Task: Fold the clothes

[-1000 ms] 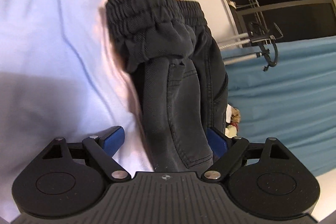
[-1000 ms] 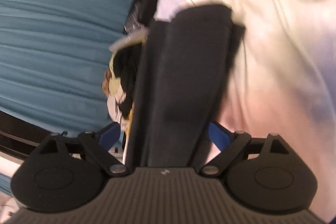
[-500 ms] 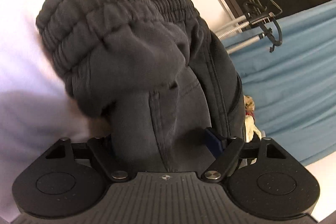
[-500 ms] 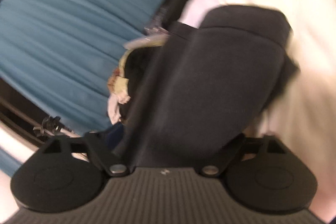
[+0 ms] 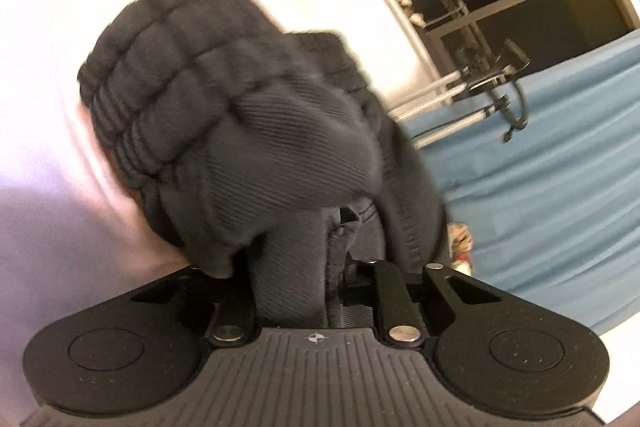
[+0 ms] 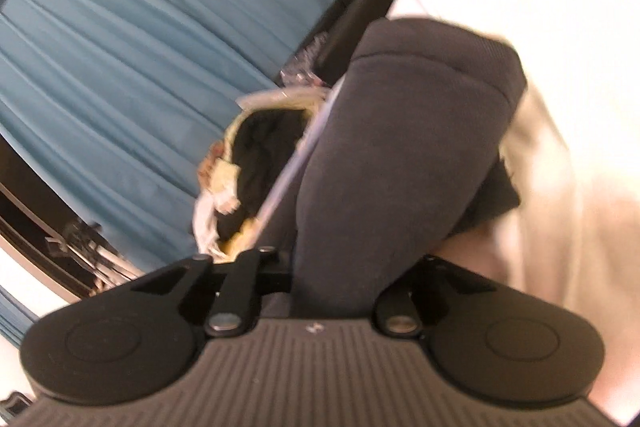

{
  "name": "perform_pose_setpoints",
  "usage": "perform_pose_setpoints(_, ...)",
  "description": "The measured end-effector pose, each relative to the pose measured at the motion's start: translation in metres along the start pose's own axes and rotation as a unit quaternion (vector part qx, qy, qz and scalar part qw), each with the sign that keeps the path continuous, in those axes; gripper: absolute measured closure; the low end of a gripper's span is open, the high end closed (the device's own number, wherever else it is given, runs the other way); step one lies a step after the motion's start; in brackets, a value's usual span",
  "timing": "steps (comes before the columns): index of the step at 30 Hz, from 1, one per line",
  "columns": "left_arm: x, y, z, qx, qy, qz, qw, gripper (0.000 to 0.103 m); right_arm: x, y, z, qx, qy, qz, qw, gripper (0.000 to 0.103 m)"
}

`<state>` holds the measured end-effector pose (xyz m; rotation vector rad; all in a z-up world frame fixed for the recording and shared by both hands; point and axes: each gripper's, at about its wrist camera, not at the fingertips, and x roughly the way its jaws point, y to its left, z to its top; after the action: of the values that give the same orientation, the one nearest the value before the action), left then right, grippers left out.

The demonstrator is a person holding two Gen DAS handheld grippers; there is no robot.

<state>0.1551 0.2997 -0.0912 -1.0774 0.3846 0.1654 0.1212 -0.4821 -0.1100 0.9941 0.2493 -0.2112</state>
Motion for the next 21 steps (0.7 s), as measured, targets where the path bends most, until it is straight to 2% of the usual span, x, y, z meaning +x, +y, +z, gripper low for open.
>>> perform_pose_setpoints(5,-0.058,-0.010,0.003,-0.017,-0.003,-0.032,0.9993,0.086,-0.052,0.021,0.012,-0.003,-0.030,-0.006,1.000,0.093)
perform_pose_setpoints(9,-0.088,0.004,0.003,-0.009,0.013,-0.001,0.9999,0.086,-0.100,0.035,0.021,-0.006,-0.052,-0.019,0.998,0.092)
perform_pose_setpoints(12,-0.092,0.020,0.002,-0.006,0.032,0.035,0.9989,0.086,-0.098,-0.015,0.015,0.097,0.020,-0.098,0.990,0.092)
perform_pose_setpoints(14,-0.094,0.017,0.000,-0.006,0.026,0.033,0.9991,0.086,-0.091,-0.051,0.008,0.171,0.070,-0.135,0.973,0.092)
perform_pose_setpoints(15,-0.095,0.014,-0.001,-0.005,0.021,0.029,0.9993,0.086,-0.090,-0.059,0.009,0.181,0.076,-0.135,0.971,0.092)
perform_pose_setpoints(18,-0.106,0.003,-0.003,0.010,0.015,0.011,0.9998,0.085,-0.096,-0.042,0.022,0.149,0.049,-0.068,0.985,0.093)
perform_pose_setpoints(21,-0.112,0.001,-0.003,0.035,0.023,0.015,0.9990,0.085,-0.109,-0.004,0.030,0.058,-0.003,-0.001,0.998,0.093)
